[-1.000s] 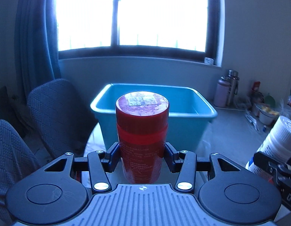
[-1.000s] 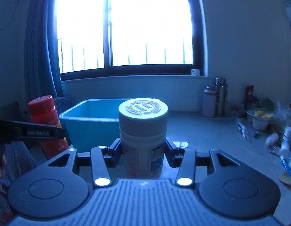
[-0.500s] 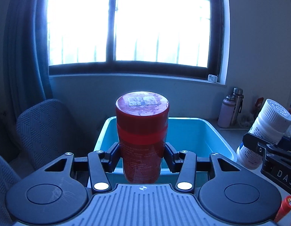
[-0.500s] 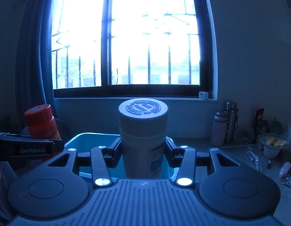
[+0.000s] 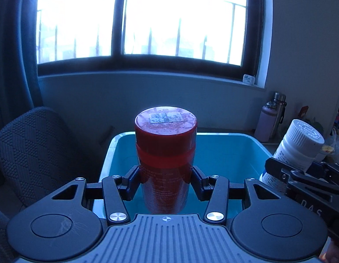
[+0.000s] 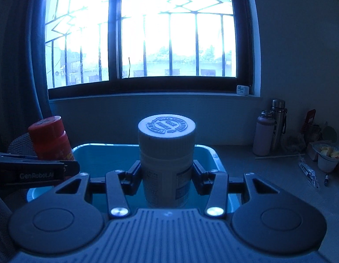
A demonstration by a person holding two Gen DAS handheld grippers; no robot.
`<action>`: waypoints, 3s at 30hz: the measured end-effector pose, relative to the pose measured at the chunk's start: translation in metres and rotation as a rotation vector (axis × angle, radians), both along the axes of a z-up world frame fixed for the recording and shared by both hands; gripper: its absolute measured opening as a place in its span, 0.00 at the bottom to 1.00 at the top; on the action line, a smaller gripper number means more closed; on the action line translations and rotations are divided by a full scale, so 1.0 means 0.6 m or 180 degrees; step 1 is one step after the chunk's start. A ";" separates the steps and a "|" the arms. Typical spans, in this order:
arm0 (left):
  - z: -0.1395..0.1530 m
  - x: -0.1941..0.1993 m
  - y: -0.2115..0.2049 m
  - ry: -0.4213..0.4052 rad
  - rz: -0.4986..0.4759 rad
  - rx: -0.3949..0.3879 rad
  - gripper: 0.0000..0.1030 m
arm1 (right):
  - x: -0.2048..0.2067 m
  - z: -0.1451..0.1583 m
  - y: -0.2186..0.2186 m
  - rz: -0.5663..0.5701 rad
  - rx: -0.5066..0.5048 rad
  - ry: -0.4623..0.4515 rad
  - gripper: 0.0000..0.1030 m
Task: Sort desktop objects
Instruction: 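Carry the red bottle with the left gripper while the right carries the white bottle to the blue bin, then open both grippers to drop the bottles into the blue bin, then withdraw both tools and move the right tool toward the remaining red bottle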
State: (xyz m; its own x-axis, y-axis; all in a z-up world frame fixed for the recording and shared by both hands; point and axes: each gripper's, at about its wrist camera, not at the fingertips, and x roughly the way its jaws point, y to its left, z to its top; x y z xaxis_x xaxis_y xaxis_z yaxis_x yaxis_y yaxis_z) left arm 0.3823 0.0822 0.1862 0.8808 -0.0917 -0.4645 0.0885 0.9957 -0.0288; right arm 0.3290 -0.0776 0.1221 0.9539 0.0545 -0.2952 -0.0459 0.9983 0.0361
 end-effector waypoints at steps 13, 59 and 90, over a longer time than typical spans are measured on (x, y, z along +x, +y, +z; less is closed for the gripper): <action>-0.075 0.088 0.003 0.0407 -0.0114 -0.0090 0.48 | 0.070 -0.063 0.026 -0.0070 0.0027 0.0484 0.46; 0.027 -0.159 -0.002 0.0097 0.0063 0.0085 0.74 | -0.153 -0.009 -0.037 0.0000 0.0101 0.0209 0.76; -0.211 -0.501 -0.133 0.0582 0.0029 0.0125 0.85 | -0.471 -0.169 -0.215 -0.0562 0.0029 0.0549 0.78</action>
